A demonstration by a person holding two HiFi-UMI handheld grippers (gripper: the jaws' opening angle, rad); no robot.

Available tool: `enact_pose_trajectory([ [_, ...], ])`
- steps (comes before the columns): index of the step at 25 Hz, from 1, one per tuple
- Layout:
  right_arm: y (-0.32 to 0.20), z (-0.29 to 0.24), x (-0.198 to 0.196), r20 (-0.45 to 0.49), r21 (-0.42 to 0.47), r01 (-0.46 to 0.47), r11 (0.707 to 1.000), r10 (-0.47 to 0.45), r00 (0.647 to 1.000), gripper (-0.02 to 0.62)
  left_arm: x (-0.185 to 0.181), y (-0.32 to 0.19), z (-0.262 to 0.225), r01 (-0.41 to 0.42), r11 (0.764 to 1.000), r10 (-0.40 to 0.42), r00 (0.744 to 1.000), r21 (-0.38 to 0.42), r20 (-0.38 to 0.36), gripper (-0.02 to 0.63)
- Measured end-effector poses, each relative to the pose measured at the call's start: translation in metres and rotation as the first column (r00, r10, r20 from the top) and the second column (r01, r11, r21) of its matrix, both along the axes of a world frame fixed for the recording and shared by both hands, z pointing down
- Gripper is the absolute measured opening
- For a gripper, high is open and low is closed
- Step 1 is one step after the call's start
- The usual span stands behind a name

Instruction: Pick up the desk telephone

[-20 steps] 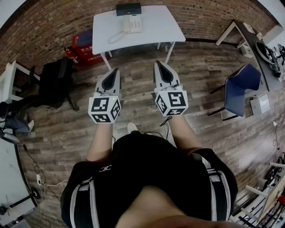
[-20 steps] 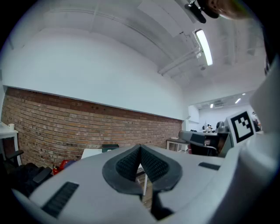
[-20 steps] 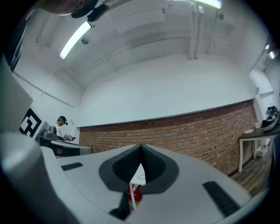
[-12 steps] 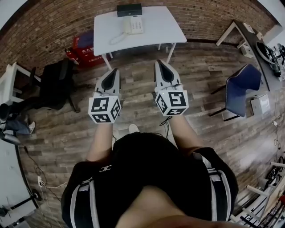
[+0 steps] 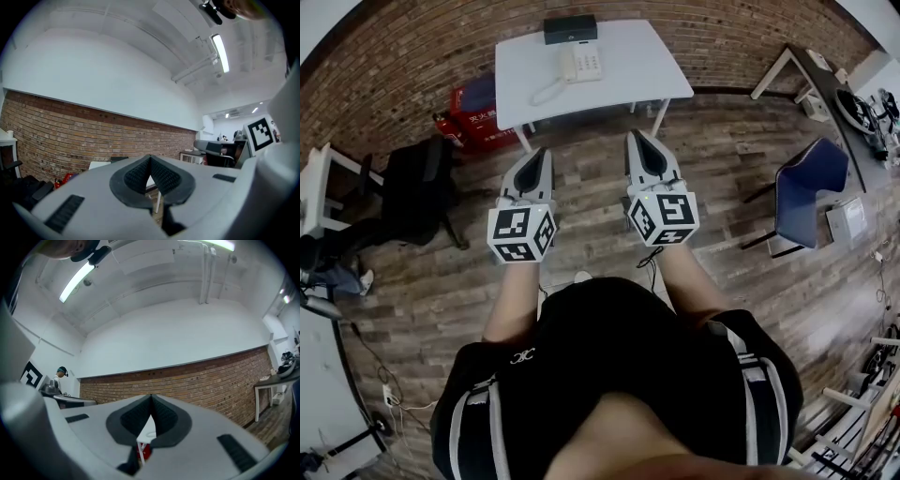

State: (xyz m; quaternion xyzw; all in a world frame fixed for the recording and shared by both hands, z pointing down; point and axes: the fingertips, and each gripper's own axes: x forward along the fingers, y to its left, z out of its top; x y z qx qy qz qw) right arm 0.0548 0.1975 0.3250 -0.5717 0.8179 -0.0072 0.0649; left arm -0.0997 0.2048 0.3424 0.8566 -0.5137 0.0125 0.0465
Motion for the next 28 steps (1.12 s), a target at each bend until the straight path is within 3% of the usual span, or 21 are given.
enact_pose_trajectory([
  [11,-0.022,0.007,-0.034,-0.025,0.028,-0.027,0.999,0.027,0.999,-0.002,-0.028,-0.031,0.005,-0.045,0.999,0.045,0.999,0.025,0.001,0.000],
  [20,-0.042,0.004,-0.031,-0.012,0.046,-0.091,0.995,0.092,0.996,-0.002,-0.034,-0.050,0.003,-0.082,0.996,0.081,0.997,0.045,0.004,-0.002],
  [28,-0.075,0.000,-0.040,-0.010,0.094,-0.015,0.995,0.016,1.000,-0.002,-0.041,-0.079,-0.001,-0.055,0.996,0.055,0.998,0.076,0.007,-0.002],
])
